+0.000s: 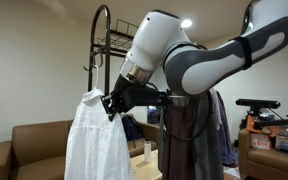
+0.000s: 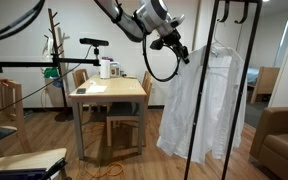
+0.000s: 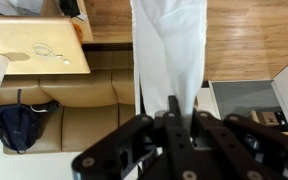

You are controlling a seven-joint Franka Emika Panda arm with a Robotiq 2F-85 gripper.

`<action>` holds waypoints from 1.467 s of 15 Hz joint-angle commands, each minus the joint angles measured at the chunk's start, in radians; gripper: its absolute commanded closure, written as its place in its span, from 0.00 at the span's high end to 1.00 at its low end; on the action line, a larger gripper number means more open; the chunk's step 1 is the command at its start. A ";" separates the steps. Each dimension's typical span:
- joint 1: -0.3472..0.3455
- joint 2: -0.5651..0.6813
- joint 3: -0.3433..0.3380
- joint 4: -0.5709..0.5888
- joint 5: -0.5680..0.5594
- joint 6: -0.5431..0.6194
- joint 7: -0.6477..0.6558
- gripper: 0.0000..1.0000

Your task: Hang the white shirt on the same rod as the other clothes

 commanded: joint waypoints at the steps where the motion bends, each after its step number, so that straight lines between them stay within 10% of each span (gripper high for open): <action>1: -0.024 -0.011 0.017 0.015 0.040 -0.014 -0.058 0.08; 15: 0.049 -0.027 -0.042 0.047 -0.416 0.043 0.271 0.08; 22: 0.051 -0.010 -0.050 0.063 -0.460 0.034 0.349 0.09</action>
